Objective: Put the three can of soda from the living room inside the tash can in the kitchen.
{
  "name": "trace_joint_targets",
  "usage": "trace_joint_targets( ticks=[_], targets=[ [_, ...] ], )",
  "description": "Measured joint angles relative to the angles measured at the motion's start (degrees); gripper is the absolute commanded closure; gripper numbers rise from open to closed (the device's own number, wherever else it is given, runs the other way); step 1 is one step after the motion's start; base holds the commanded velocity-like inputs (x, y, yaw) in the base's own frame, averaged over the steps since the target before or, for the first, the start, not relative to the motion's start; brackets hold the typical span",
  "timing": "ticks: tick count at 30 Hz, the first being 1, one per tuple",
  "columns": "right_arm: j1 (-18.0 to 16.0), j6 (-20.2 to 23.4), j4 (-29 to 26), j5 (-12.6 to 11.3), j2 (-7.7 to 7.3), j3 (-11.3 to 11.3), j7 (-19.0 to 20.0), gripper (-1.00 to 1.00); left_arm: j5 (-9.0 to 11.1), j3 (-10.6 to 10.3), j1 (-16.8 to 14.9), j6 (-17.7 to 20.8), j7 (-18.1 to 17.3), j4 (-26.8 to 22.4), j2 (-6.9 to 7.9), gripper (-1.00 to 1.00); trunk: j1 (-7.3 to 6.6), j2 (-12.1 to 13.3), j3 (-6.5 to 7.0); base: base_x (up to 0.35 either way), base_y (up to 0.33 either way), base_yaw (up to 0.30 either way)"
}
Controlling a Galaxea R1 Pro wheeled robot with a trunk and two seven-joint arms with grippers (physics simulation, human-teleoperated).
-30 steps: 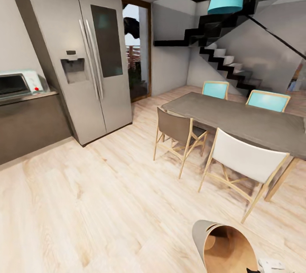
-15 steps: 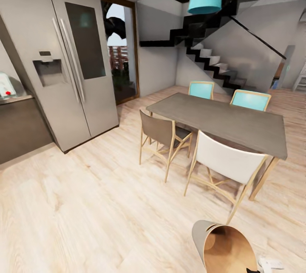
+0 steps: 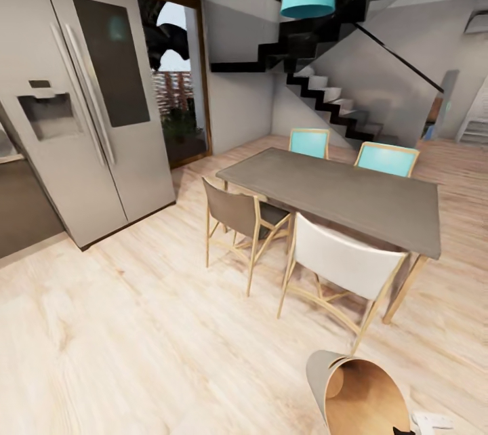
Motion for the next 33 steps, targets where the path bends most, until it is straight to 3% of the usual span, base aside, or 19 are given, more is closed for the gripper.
trace_joint_targets(
  ticks=[17, 33],
  targets=[
    [0.0, 0.0, 0.0, -0.1, 0.0, 0.0, 0.0, 1.0, 0.0, 0.3, 0.0, -0.2, 0.0, 0.0, 0.0, -1.0, 0.0, 0.0, 0.72, 0.028, -0.05, -0.222],
    [0.0, 0.0, 0.0, -0.1, -0.01, -0.1, 0.0, 1.0, 0.0, -0.2, 0.0, -0.5, 0.0, 0.1, 0.0, -1.0, 0.0, 0.0, 1.39, 0.0, -0.258, -0.231]
  ],
)
